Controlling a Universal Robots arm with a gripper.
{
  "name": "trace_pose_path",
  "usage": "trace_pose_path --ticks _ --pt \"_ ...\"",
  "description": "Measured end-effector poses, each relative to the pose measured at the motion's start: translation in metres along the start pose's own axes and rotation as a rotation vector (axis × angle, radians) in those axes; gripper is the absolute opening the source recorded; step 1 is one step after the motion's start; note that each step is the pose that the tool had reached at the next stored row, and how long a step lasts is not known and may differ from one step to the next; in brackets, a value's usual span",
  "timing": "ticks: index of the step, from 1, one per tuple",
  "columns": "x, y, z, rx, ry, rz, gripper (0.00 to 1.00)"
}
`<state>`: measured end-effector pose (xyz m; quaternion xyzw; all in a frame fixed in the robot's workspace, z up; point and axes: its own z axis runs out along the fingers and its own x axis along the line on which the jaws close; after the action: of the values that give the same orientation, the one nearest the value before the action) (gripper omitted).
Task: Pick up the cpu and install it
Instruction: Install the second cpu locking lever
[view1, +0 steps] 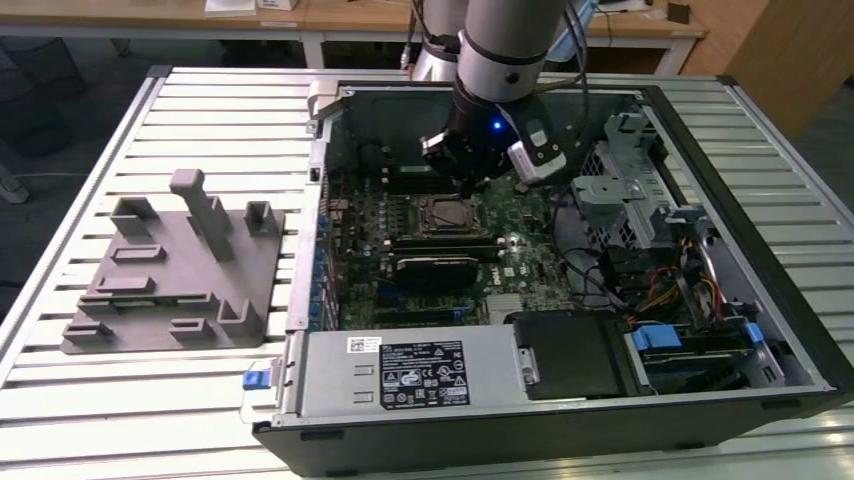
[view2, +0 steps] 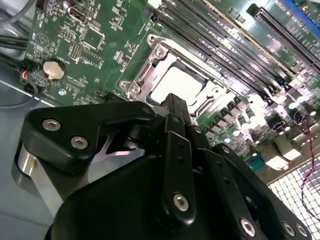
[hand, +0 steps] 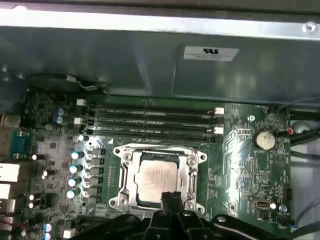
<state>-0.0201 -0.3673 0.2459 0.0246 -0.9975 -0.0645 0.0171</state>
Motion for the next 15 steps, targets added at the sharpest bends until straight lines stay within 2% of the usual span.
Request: trace_pose_path --ticks 8,15 --pt "0.0021 -0.0151 -0.0014 0.001 0.0002 0.0 0.11" --pt "0.0115 -0.0207 -0.0015 0.001 0.0003 0.0 0.11"
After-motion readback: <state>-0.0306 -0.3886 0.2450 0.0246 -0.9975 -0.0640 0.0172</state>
